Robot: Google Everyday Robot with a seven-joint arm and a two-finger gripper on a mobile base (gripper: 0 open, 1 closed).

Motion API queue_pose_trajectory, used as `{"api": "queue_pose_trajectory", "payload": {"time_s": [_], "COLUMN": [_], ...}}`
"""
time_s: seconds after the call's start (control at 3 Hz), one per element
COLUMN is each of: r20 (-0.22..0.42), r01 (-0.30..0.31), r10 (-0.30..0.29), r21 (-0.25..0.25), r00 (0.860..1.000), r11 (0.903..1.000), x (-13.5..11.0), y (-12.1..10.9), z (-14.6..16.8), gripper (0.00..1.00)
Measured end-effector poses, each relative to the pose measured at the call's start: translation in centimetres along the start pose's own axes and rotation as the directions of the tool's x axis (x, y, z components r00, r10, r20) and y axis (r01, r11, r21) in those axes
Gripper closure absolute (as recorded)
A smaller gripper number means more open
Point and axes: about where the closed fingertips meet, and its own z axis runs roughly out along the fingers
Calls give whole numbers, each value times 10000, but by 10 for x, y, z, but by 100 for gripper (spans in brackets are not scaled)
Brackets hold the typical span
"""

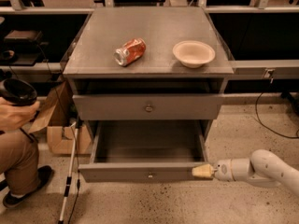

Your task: Close middle drawer

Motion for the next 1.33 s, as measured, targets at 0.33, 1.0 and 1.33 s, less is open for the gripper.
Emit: {"api": "queue_pose_trajectory", "payload": {"time_s": [0.33, 1.0, 1.33], "r20": [187, 640, 1086], "r01": [115, -281, -436], "r10": [-115, 271, 403], "r21": [-15, 149, 281], "r00": [9998, 9976, 9933], "r11": [9999, 9995, 9987], "x": [-23, -24, -31], "y": [15, -4, -16], "z": [8, 9, 3], "gripper": [100, 100, 100]}}
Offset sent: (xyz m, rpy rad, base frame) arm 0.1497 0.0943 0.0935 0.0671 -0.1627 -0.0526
